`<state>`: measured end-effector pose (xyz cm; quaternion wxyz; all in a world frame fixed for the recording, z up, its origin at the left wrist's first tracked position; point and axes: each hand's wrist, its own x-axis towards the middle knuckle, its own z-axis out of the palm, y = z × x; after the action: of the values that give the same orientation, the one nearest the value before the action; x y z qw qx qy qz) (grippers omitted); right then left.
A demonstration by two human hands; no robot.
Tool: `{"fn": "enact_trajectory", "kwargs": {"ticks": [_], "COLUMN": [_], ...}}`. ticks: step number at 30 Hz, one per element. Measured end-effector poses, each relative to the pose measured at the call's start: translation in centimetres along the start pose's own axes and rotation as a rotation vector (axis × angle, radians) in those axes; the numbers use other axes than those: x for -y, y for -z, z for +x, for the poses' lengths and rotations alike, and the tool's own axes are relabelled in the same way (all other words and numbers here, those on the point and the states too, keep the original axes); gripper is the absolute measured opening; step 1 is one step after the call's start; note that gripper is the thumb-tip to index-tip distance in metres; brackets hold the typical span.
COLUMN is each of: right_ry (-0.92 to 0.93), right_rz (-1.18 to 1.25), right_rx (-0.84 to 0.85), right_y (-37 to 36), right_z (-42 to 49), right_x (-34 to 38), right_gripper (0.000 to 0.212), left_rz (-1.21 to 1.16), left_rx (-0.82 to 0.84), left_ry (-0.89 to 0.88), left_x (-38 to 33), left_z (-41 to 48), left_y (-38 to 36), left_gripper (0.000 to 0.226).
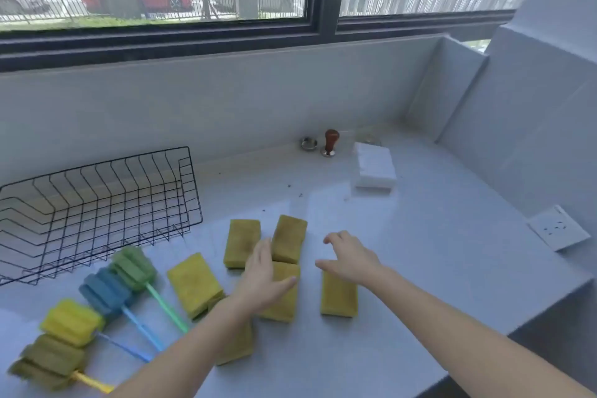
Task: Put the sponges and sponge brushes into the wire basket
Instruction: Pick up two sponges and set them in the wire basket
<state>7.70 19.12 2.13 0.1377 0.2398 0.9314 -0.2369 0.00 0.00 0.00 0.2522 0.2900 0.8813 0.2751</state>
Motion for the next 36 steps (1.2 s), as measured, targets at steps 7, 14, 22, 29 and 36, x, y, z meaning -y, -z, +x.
{"fn": "enact_trajectory", "kwargs": {"ticks": [7, 14, 22, 29, 36], "right_ry": [-0.21, -0.185, -0.199, -0.206, -0.097], "right_rz": [0.152, 0.165, 0.223, 0.235, 0.139], "right_rx": [-0.042, -0.17, -0.206, -0.146, -0.135], "right_y": [-8.2, -9.0, -9.0, -8.8, -7.5], "right_z": [-2.6, -4.1, -5.4, -6.5, -5.6], "right_x": [-1.9, -1.2, -1.0, -0.6, 4.4], "right_gripper": [0.09, 0.09, 0.1, 0.096, 0.071], "left_rz": [0.005, -0.01, -0.168, -0.474, -0.911], "left_rx": [-0.103, -0.072, -0.033, 0.038, 0.098], "left_ry": [0.109, 0.14, 0.135, 0.235, 0.26], "left_x": [0.3, 0.4, 1.4, 2.4, 3.1], "left_z": [-1.9, -2.3, -4.2, -5.8, -7.8], "left_y": [-4.3, -5.8, -5.9, -4.5, -0.2], "left_gripper": [0.102, 0.094, 0.087, 0.076, 0.071]}}
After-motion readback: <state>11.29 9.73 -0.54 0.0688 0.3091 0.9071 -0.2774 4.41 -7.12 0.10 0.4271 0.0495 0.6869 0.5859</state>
